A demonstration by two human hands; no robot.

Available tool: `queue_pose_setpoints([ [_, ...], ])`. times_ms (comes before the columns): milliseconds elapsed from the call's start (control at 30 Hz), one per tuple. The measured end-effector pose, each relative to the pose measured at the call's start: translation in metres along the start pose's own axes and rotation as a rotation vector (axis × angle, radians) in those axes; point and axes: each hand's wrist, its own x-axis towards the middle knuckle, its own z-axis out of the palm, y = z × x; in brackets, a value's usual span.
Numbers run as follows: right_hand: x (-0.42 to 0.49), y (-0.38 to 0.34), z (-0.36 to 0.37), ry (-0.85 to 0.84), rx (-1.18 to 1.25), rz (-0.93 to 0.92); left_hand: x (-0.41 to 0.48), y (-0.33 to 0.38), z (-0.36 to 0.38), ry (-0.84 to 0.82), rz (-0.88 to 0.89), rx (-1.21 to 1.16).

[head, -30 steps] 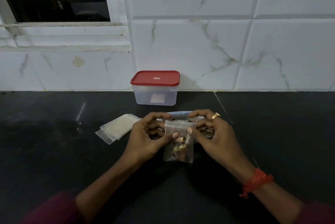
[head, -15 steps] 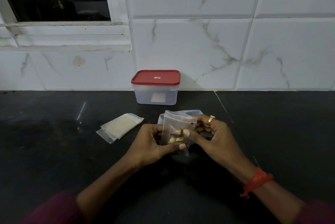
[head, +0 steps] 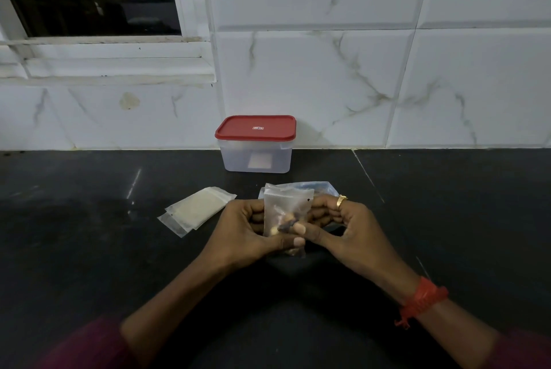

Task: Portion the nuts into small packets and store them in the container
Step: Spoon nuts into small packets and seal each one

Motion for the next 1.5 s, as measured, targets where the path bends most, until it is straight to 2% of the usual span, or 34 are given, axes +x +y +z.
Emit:
queue_pose_setpoints([
  [333,0.003,-0.001,-0.003,0.021,0.094,0.011,0.001,-0.002,0.004,-0.08,-0.11,-0.186],
  [833,0.003,0.009,-0.003,0.02,0.01,0.011,0.002,-0.005,0.004,-0.098,-0.125,-0.192],
  [1033,0.004,0.01,-0.005,0.027,0.065,0.016,0.003,-0.006,0.002,-0.05,-0.126,-0.222],
  [1267,0.0,0.005,-0.002,0.059,-0.019,-0.018,0.002,-0.002,0.005,-0.046,-0.068,-0.189],
  [1500,-0.001,0.005,-0.006,0.073,-0.105,-0.028,0.001,0.001,0.003,0.114,0.028,-0.169],
])
